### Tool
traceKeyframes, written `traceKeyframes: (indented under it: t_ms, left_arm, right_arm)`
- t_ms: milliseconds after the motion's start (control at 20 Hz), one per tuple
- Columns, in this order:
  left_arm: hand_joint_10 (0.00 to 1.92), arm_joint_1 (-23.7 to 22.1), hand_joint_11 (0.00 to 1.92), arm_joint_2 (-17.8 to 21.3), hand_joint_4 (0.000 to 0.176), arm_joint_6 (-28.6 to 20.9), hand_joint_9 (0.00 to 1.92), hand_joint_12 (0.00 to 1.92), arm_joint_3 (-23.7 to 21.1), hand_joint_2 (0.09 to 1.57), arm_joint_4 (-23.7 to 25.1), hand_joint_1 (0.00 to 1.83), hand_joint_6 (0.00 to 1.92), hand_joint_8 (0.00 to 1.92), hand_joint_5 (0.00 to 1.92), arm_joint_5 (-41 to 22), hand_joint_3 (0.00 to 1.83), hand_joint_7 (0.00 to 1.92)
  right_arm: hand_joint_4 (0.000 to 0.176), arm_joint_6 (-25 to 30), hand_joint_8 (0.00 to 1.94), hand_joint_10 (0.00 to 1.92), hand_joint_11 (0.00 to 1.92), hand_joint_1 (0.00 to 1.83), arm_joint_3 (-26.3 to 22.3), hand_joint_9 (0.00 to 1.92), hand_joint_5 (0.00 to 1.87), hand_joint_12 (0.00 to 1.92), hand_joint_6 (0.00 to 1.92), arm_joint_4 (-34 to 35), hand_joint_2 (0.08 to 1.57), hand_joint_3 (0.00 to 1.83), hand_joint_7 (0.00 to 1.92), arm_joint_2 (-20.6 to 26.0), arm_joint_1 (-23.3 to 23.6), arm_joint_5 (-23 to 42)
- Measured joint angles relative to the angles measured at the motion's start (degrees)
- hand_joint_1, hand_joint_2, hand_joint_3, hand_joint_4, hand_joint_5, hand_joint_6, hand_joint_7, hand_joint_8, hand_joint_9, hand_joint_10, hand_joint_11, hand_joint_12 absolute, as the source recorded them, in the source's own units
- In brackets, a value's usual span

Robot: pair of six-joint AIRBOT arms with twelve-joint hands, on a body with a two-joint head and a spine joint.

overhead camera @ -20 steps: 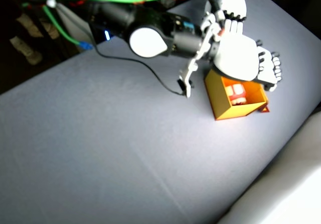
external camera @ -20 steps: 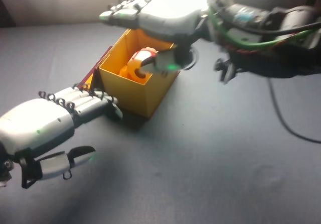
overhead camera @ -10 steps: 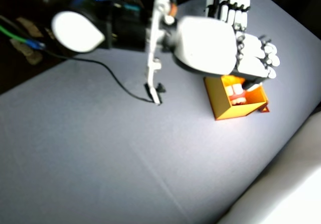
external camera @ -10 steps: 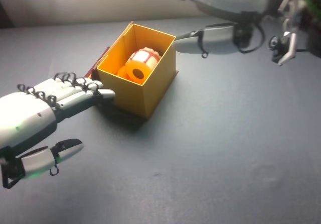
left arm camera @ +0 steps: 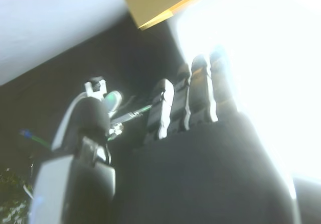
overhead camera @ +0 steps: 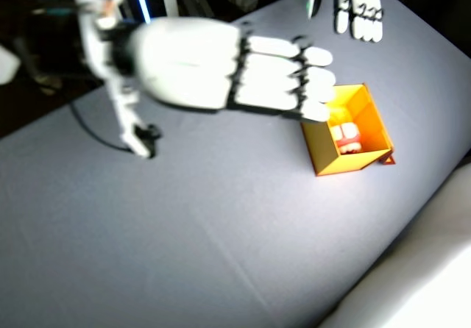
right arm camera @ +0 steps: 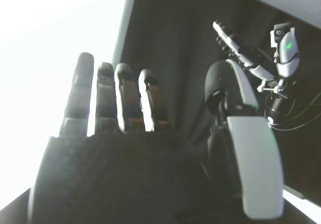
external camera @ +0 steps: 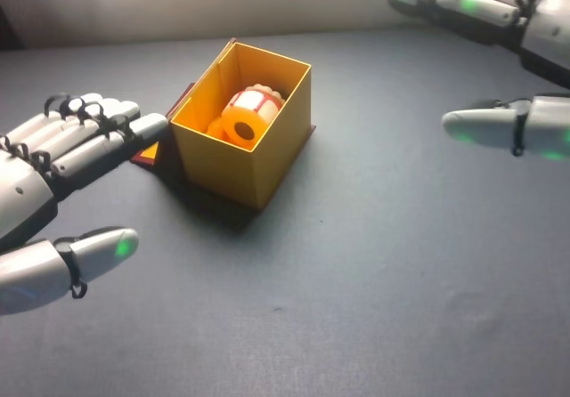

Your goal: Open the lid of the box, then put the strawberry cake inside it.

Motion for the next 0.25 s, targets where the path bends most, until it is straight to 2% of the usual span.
traceKeyframes:
  t_ms: [50, 100, 150, 200, 250]
  left_arm:
    - [0.00, 0.02, 0.00, 0.02, 0.029, 0.26, 0.00, 0.00, 0.00, 1.42, -0.02, 0.12, 0.00, 0.00, 0.00, -0.92, 0.00, 0.00]
    - [0.00, 0.07, 0.00, 0.02, 0.029, 0.37, 0.00, 0.00, 0.00, 1.42, -0.33, 0.12, 0.00, 0.00, 0.00, -1.27, 0.00, 0.00]
    - [0.00, 0.26, 0.00, 0.02, 0.055, 0.57, 0.00, 0.00, -0.04, 1.41, -1.20, 0.18, 0.00, 0.00, 0.00, -2.38, 0.00, 0.00]
    - [0.00, 0.55, 0.00, 0.02, 0.066, 0.66, 0.00, 0.00, -0.04, 1.40, -1.86, 0.20, 0.00, 0.00, 0.00, -3.43, 0.00, 0.00]
    - [0.00, 0.63, 0.00, 0.02, 0.066, 0.90, 0.00, 0.00, -0.04, 1.40, -2.27, 0.20, 0.00, 0.00, 0.00, -4.20, 0.00, 0.00]
  right_arm:
    - [0.006, -0.15, 0.00, 0.00, 0.00, 0.28, -1.18, 0.00, 0.00, 0.00, 0.00, 1.11, 1.31, 0.01, 0.00, 1.20, -2.62, 2.67]
    - [0.006, -0.35, 0.00, 0.00, 0.00, 0.28, -1.77, 0.00, 0.00, 0.00, 0.00, 1.86, 1.31, 0.01, 0.00, 1.68, -4.11, 4.09]
    - [0.000, -1.38, 0.00, 0.00, 0.00, 0.51, -3.13, 0.00, 0.00, 0.00, 0.00, 3.82, 1.34, 0.01, 0.00, 2.75, -7.15, 6.58]
    - [0.000, -2.95, 0.00, 0.00, 0.00, 0.55, -4.37, 0.00, 0.00, 0.00, 0.00, 5.84, 1.34, 0.01, 0.00, 3.89, -9.49, 8.59]
    - [0.000, -4.26, 0.00, 0.00, 0.00, 0.55, -5.33, 0.00, 0.00, 0.00, 0.00, 7.58, 1.34, 0.01, 0.00, 4.79, -11.15, 10.40]
